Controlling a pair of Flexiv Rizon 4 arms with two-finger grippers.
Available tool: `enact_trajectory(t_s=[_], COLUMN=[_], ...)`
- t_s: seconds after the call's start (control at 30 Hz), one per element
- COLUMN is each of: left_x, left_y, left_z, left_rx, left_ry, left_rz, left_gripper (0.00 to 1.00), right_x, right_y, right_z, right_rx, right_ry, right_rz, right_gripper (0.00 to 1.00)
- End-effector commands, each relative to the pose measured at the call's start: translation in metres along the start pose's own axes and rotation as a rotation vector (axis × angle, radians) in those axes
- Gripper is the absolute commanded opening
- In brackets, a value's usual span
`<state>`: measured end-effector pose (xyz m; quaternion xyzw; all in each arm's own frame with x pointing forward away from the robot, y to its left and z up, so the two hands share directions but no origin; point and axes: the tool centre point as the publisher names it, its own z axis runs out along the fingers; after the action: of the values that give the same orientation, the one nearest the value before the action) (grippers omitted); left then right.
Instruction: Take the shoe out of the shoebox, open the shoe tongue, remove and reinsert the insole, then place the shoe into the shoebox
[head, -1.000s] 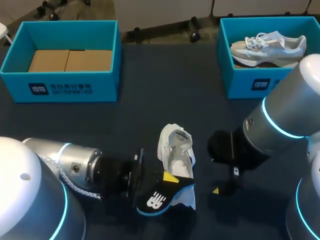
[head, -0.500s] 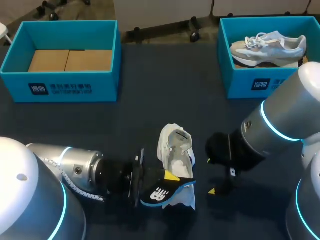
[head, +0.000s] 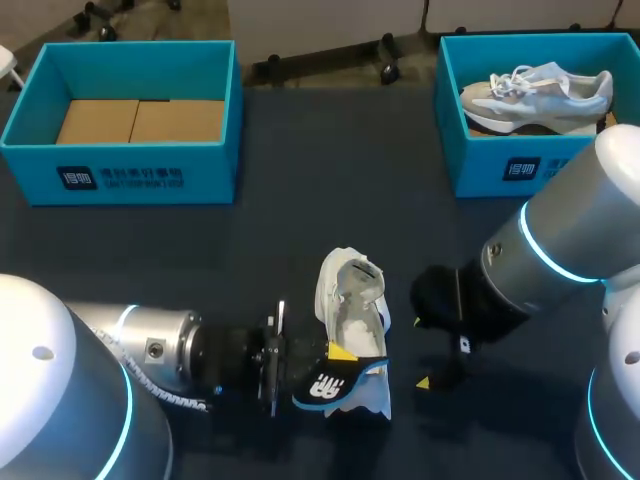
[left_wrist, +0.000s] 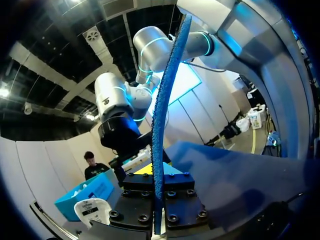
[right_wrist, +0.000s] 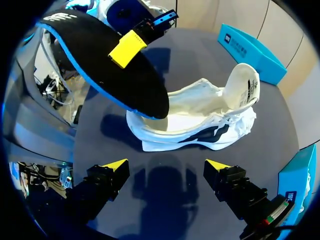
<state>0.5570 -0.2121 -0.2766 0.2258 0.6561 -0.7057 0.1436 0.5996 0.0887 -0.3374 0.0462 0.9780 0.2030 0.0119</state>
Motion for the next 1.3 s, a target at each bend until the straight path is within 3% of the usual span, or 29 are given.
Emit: enact_trajectory(t_s=[0.03,0.7,1.3], left_x=[0.001,-0.001,-0.007], left_y=[-0.001,0.014,0.047], left_z=[0.002,0.019,0.016], left_rx=[-0.005,-0.056,-0.147], left_ry=[-0.013,-0.025,-0.049], left_rz=[0.004,0.067,0.047], left_gripper=[0.0,0.0,0.0], right_x=[0.0,0.0,0.0], right_y=[0.0,0.0,0.0], right_z=[0.002,0.002,0.002], right_rx=[0.0,0.0,0.0], right_ry=[-0.002,-0.002,-0.002], right_rz=[0.001,0.001,0.001], right_gripper=[1.0,1.0,1.0])
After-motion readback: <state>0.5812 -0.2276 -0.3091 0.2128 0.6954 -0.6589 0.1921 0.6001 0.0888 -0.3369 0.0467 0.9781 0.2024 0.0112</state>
